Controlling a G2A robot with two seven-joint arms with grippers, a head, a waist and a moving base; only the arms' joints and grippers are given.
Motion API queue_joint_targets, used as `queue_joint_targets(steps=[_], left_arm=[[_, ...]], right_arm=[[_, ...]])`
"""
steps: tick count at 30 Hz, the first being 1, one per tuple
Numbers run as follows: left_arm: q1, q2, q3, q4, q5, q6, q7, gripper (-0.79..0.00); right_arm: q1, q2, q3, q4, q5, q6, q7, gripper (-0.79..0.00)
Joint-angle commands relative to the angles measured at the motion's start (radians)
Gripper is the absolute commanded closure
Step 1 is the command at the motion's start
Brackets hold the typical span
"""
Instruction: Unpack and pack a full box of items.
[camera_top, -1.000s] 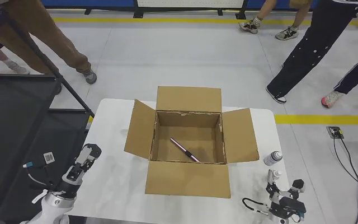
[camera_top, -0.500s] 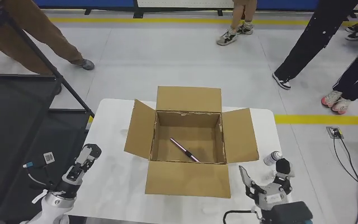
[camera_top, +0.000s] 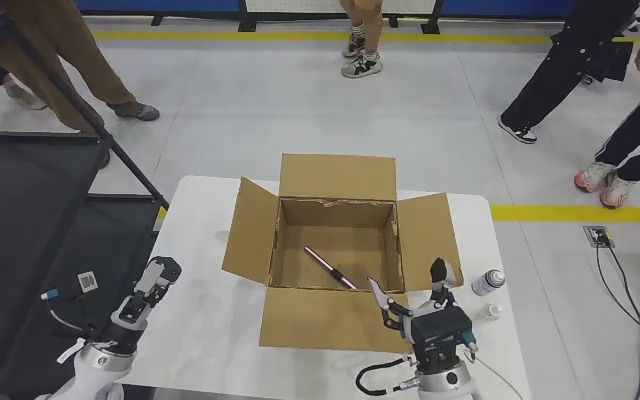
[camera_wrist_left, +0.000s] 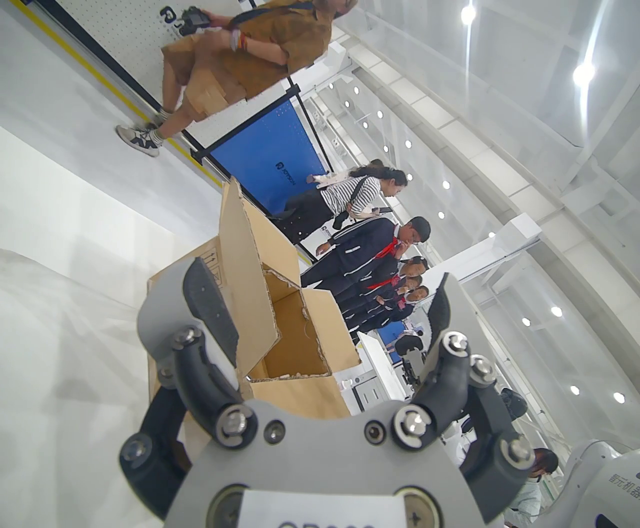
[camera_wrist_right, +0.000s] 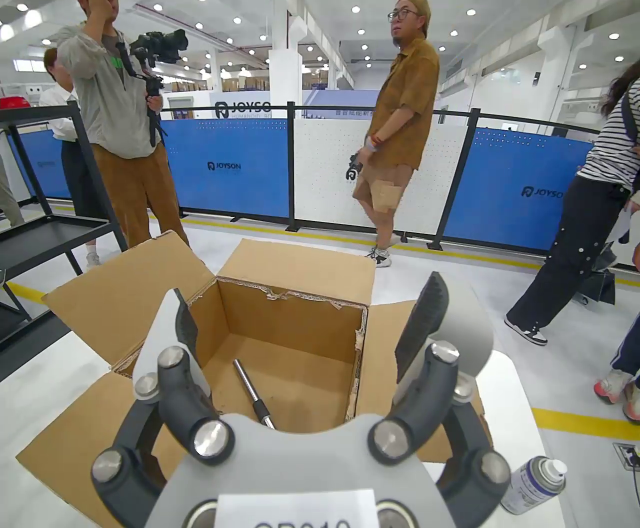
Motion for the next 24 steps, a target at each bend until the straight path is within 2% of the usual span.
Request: queue_joint_targets(steps=[1,5,7,10,13,18,24], left_arm=[[0.000,0.000,0.000,0.000,0.000,0.000,0.000,-0.785],[0.000,0.000,0.000,0.000,0.000,0.000,0.000,-0.785],[0.000,0.000,0.000,0.000,0.000,0.000,0.000,-0.785],[0.000,0.000,0.000,0.000,0.000,0.000,0.000,-0.785],[0.000,0.000,0.000,0.000,0.000,0.000,0.000,-0.785],[0.000,0.000,0.000,0.000,0.000,0.000,0.000,-0.785],[0.000,0.000,0.000,0.000,0.000,0.000,0.000,-0.785]], right_arm=[[0.000,0.000,0.000,0.000,0.000,0.000,0.000,-0.785],[0.006,0.001,-0.007,0.003,0.005,-0.033,-0.021,-0.785],[0.049,0.000,-0.013,0.025,-0.016,-0.059,0.024,-0.785],[0.186,-0.010,-0.074,0.034,-0.061,-0.105,0.217,-0.785],[0.379,-0.031,-0.151,0.096,-0.061,-0.153,0.437,-0.785],[0.714,-0.083,-0.269,0.319,0.054,-0.208,0.811,-0.785],[0.999,-0.149,-0.348,0.638,0.242,-0.174,1.064,-0.785]])
